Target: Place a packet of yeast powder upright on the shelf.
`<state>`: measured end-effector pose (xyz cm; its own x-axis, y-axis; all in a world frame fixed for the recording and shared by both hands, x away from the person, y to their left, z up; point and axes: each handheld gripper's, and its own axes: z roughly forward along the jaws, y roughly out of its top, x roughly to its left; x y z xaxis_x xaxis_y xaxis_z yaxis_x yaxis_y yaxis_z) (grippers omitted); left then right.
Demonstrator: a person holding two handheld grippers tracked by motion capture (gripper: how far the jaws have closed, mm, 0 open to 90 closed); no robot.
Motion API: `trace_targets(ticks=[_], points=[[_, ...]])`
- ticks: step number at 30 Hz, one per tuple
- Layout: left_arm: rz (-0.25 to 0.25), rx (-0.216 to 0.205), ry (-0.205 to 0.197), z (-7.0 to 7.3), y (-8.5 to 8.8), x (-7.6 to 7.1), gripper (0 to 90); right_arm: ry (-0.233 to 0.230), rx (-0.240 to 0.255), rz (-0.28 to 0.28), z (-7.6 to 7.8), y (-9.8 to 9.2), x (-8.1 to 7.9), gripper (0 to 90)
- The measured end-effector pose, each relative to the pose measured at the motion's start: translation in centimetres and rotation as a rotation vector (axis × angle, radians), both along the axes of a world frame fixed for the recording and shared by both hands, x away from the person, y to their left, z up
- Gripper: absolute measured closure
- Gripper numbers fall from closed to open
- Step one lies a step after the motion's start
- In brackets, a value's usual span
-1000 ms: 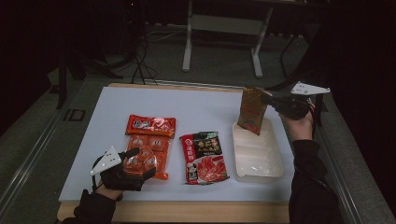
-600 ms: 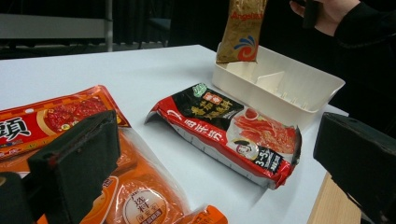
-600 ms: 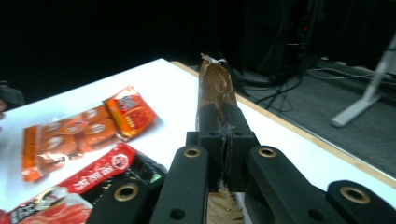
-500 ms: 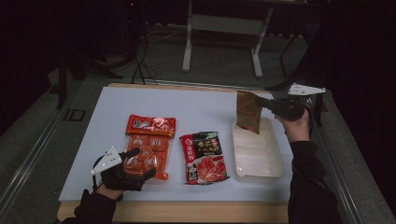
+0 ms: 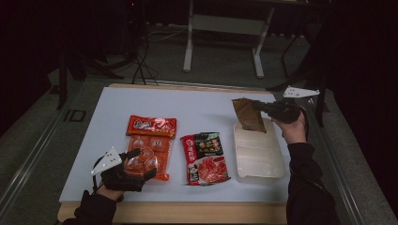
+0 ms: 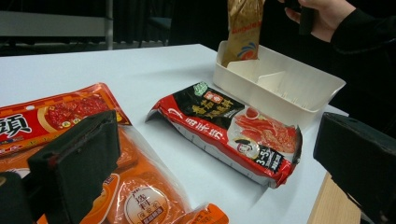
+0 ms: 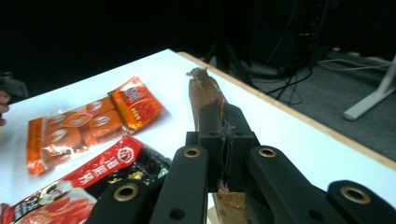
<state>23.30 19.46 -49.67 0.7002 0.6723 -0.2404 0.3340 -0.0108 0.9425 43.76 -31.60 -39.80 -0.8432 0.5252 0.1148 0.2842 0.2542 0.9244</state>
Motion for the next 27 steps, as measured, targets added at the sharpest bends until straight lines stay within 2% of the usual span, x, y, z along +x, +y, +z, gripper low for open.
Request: trace_targets(ticks=[4,8,10,12,13,15,17,22,24,27], points=[[-0.001,0.000,-0.001,0.0,0.0,0.0,1.2,0.025,-0.026,0.029,-0.7,1.1,0.2,88.4],[-0.001,-0.001,-0.001,0.0,-0.1,0.0,1.2,0.033,-0.025,0.036,-1.1,1.6,0.4,88.5],[-0.001,-0.004,0.000,0.0,0.0,0.0,1.2,0.031,-0.016,0.033,-1.1,1.7,0.5,88.6],[-0.001,-0.004,-0.001,0.0,0.0,0.0,1.2,0.031,0.043,0.024,-1.1,1.2,0.5,88.7],[0.000,-0.005,-0.001,0.0,0.0,0.0,1.2,0.032,0.051,0.020,-1.0,1.0,0.5,88.7],[-0.001,-0.006,-0.001,0.0,0.0,0.0,1.2,0.019,0.046,0.002,-0.9,0.6,0.4,88.7],[0.000,-0.004,-0.001,0.0,0.0,-0.1,1.2,0.017,0.032,-0.040,-1.0,-0.1,0.3,88.8],[-0.001,-0.002,0.001,-0.1,0.0,0.0,1.2,0.040,0.006,-0.113,-1.9,-1.7,0.2,88.7],[-0.001,0.001,0.003,-0.1,-0.1,0.1,1.2,0.040,0.006,-0.131,-2.1,-2.2,0.0,88.6],[-0.001,0.002,0.003,-0.1,-0.2,0.0,1.2,0.044,-0.018,-0.188,-2.1,-2.6,-0.1,88.1]])
